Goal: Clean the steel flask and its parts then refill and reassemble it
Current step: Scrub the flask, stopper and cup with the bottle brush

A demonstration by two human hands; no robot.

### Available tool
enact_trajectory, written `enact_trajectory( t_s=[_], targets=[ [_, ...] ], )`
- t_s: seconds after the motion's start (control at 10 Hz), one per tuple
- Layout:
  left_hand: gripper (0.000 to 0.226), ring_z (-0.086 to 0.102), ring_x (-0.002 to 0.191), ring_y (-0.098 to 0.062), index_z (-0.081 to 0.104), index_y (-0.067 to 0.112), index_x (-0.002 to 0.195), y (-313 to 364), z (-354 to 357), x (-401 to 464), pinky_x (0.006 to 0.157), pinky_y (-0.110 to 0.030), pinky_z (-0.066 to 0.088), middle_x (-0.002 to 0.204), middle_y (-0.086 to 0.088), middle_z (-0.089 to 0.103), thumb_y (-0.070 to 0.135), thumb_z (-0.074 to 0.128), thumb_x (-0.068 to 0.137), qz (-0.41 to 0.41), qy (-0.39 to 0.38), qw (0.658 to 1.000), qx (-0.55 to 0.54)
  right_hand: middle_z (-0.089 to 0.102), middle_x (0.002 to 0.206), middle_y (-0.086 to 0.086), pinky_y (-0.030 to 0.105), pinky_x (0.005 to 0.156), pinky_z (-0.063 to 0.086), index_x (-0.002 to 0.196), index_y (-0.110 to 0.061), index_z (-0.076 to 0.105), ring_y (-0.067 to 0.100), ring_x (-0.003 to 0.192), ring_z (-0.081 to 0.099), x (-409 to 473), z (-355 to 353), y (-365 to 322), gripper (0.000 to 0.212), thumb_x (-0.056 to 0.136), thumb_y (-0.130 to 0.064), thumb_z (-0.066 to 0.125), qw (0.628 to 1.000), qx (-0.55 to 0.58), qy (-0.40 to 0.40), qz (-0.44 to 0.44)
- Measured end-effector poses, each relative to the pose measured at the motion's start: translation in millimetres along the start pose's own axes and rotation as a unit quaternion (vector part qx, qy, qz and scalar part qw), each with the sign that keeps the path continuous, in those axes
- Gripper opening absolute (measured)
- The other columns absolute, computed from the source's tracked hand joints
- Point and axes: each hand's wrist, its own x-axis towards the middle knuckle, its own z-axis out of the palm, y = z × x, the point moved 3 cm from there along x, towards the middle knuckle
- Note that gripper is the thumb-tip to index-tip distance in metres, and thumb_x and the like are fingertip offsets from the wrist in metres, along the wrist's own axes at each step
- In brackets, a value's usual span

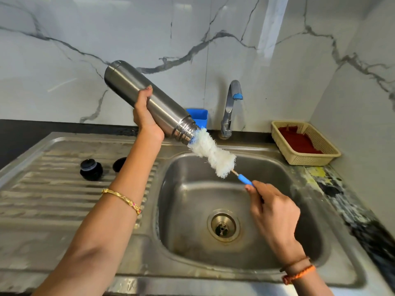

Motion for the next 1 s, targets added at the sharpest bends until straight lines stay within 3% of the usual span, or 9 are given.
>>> enact_trajectory(
  t_s=[0.1, 0.2, 0.3, 0.4, 0.5, 0.6, 0.7, 0.9, 1.0],
  targets=[
    [0.072, 0.066, 0.075, -0.022, 0.062, 0.009, 0.109, 7, 1, 2, 0.068, -0.033, 0.055, 0.092, -0.007, 0.068, 0.039, 0.077, 0.045, -0.007, -0.027, 1.000, 0.007, 0.032, 0.041, -0.003, 0.014, 0.033, 0.019, 0.060, -0.007, 0.063, 0.006, 0.031, 0.025, 8, 4, 1, 0.039, 0.092, -0.027, 0.052, 0.829, 0.398, -0.237, 0.314],
    [0.042, 0.063, 0.062, -0.017, 0.055, 0.009, 0.109, 14, 10, 2, 0.061, -0.027, 0.052, 0.078, -0.003, 0.061, 0.032, 0.066, 0.075, 0.000, -0.070, 0.997, -0.010, 0.024, 0.039, -0.009, 0.011, 0.029, 0.010, 0.054, -0.015, 0.056, -0.001, 0.027, 0.019, 7, 4, 2, 0.035, 0.082, -0.034, 0.047, 0.594, 0.555, -0.364, 0.454],
    [0.033, 0.062, 0.062, -0.017, 0.057, 0.009, 0.102, 19, 21, 1, 0.061, -0.028, 0.052, 0.074, -0.003, 0.060, 0.029, 0.065, 0.077, 0.011, -0.068, 0.998, -0.004, 0.036, 0.043, -0.005, 0.015, 0.034, 0.019, 0.068, -0.014, 0.060, 0.006, 0.035, 0.027, 21, -1, 15, 0.027, 0.087, -0.033, 0.056, 0.753, 0.470, -0.280, 0.365],
    [0.039, 0.063, 0.069, -0.019, 0.058, 0.010, 0.102, 8, 17, -1, 0.064, -0.031, 0.053, 0.078, -0.003, 0.061, 0.032, 0.069, 0.072, -0.006, -0.054, 0.998, -0.008, 0.054, 0.051, -0.001, 0.025, 0.042, 0.030, 0.073, -0.016, 0.063, 0.018, 0.044, 0.043, 23, -10, 21, 0.017, 0.082, -0.029, 0.069, 0.979, 0.143, -0.044, 0.135],
    [0.052, 0.063, 0.075, -0.021, 0.059, 0.012, 0.103, -3, 6, -2, 0.070, -0.033, 0.054, 0.082, -0.003, 0.061, 0.036, 0.073, 0.059, -0.018, -0.035, 0.999, -0.022, 0.056, 0.051, 0.000, 0.021, 0.038, 0.027, 0.070, -0.013, 0.066, 0.023, 0.040, 0.050, 11, -14, 17, 0.028, 0.086, -0.033, 0.056, 0.998, -0.026, 0.033, 0.040],
    [0.060, 0.063, 0.072, -0.020, 0.061, 0.012, 0.105, -4, 3, 1, 0.067, -0.031, 0.053, 0.082, -0.003, 0.063, 0.035, 0.074, 0.051, -0.028, -0.036, 0.999, -0.026, 0.040, 0.039, -0.003, 0.021, 0.041, 0.022, 0.053, -0.013, 0.060, 0.011, 0.035, 0.035, 5, -10, 19, 0.041, 0.092, -0.027, 0.056, 0.958, 0.194, -0.099, 0.185],
    [0.068, 0.064, 0.072, -0.020, 0.061, 0.011, 0.109, -1, 6, 4, 0.066, -0.031, 0.053, 0.085, -0.004, 0.063, 0.035, 0.075, 0.048, -0.031, -0.040, 0.999, -0.016, 0.027, 0.038, -0.007, 0.013, 0.034, 0.012, 0.046, -0.016, 0.048, 0.003, 0.031, 0.017, -6, -10, 14, 0.048, 0.091, -0.033, 0.050, 0.769, 0.408, -0.300, 0.390],
    [0.080, 0.064, 0.070, -0.020, 0.059, 0.011, 0.110, 0, 3, 7, 0.069, -0.033, 0.053, 0.082, -0.003, 0.063, 0.038, 0.077, 0.037, -0.031, -0.055, 0.998, -0.002, 0.019, 0.041, -0.010, 0.011, 0.031, 0.005, 0.040, -0.019, 0.040, 0.001, 0.031, 0.011, -6, -10, 23, 0.052, 0.084, -0.048, 0.043, 0.666, 0.413, -0.425, 0.452],
    [0.075, 0.064, 0.068, -0.019, 0.059, 0.010, 0.110, 9, 2, 14, 0.065, -0.032, 0.053, 0.081, -0.003, 0.064, 0.038, 0.076, 0.043, -0.011, -0.053, 0.998, -0.015, 0.020, 0.040, -0.009, 0.012, 0.030, 0.007, 0.039, -0.019, 0.041, 0.000, 0.028, 0.014, 8, -7, 22, 0.051, 0.079, -0.050, 0.042, 0.644, 0.414, -0.447, 0.463]
  ],
)
